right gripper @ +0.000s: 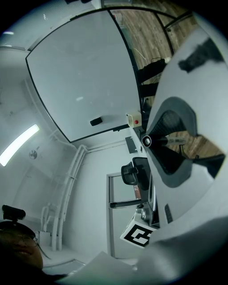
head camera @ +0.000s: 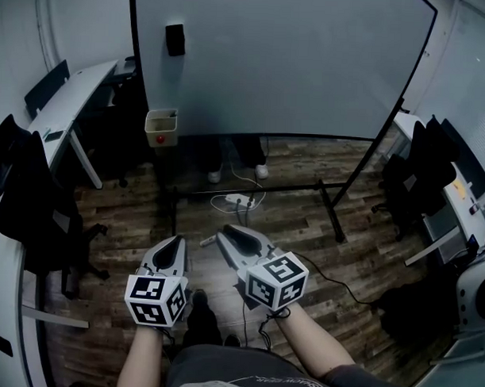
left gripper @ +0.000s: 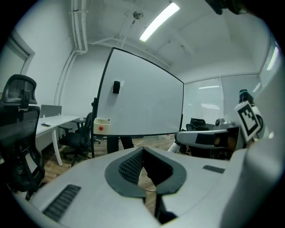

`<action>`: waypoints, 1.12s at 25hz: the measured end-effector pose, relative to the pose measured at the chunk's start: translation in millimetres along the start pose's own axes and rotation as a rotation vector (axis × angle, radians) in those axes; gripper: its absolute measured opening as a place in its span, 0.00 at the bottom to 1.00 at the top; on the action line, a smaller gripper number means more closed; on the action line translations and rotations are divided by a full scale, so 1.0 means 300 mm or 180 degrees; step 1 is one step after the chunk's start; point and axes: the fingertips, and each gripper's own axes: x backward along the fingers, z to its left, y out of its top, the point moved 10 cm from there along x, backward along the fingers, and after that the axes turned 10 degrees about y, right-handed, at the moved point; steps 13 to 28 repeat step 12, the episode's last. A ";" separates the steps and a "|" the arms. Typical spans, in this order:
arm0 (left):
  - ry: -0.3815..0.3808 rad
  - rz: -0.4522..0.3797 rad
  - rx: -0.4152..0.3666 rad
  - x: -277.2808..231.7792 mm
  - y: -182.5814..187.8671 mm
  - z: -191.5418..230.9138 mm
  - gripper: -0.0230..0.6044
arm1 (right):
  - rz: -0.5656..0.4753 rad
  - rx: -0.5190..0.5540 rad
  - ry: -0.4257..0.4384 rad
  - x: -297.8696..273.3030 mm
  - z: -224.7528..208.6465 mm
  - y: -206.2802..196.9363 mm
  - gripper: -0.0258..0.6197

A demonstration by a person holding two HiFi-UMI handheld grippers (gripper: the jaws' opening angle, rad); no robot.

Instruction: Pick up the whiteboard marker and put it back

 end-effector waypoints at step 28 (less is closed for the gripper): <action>0.0071 0.0040 0.0018 0.077 -0.045 -0.029 0.06 | 0.0029 -0.0052 -0.0041 0.078 0.034 -0.045 0.17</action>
